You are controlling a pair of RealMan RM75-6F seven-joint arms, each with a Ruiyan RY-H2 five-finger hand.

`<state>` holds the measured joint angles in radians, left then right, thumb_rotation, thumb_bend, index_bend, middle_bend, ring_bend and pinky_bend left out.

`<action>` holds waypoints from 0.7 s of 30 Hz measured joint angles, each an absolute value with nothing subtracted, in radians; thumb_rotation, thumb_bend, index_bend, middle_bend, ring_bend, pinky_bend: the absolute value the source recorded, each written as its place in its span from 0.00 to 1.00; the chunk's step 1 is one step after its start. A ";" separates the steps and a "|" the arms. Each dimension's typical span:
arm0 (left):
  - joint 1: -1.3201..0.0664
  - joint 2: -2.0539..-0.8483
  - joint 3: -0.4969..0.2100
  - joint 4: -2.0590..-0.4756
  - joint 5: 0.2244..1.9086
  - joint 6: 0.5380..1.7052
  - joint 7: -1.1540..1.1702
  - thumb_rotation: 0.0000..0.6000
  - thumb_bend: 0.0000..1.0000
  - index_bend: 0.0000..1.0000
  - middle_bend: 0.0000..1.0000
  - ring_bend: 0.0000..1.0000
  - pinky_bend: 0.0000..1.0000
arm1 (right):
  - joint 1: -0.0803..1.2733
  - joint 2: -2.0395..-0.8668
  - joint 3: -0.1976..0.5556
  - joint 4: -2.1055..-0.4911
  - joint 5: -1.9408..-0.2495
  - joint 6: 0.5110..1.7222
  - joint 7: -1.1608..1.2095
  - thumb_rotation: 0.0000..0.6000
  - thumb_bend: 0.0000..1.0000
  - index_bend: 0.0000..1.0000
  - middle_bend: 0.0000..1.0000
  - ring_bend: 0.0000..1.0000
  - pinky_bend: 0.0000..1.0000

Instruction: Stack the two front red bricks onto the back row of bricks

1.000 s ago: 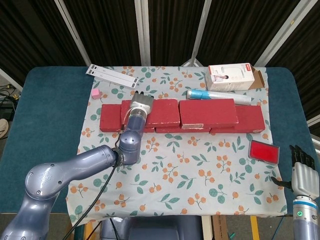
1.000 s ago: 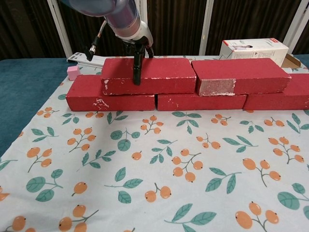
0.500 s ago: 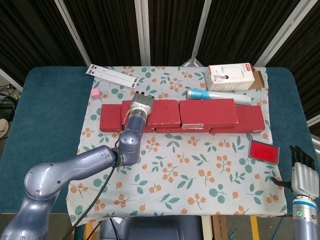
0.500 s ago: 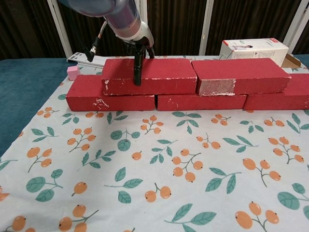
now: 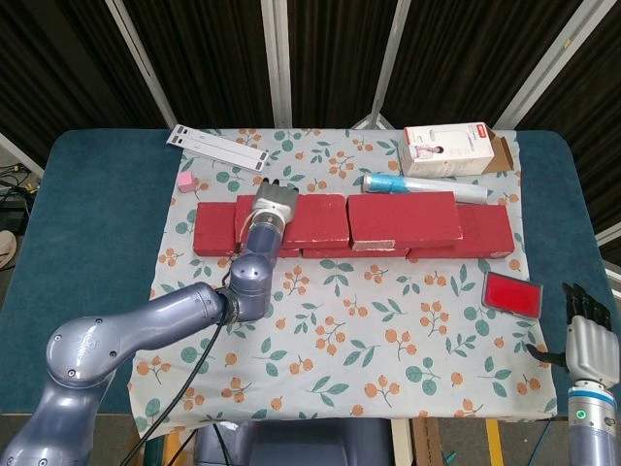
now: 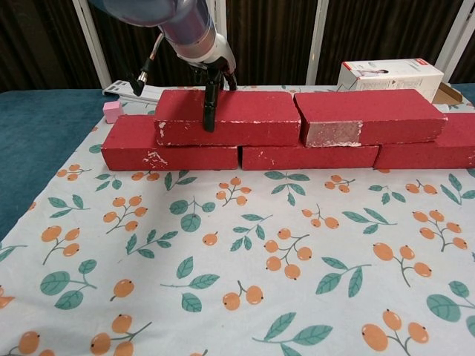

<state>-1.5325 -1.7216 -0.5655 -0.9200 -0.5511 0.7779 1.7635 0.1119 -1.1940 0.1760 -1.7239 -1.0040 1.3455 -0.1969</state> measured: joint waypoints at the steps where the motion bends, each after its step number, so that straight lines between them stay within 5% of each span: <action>1: -1.533 -1.721 -0.566 -0.920 -0.551 0.779 1.763 1.00 0.00 0.09 0.00 0.00 0.06 | 0.112 -1.193 0.176 -1.724 -1.003 1.345 -0.197 1.00 0.07 0.00 0.00 0.00 0.00; 21: -1.530 -1.719 -0.568 -0.928 -0.535 0.783 1.756 1.00 0.00 0.04 0.00 0.00 0.07 | 0.114 -1.188 0.174 -1.731 -0.989 1.337 -0.208 1.00 0.07 0.00 0.00 0.00 0.00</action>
<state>-1.5298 -1.7189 -0.5675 -0.9280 -0.5354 0.7828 1.7558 0.1144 -1.1879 0.1745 -1.7312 -0.9895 1.3375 -0.2081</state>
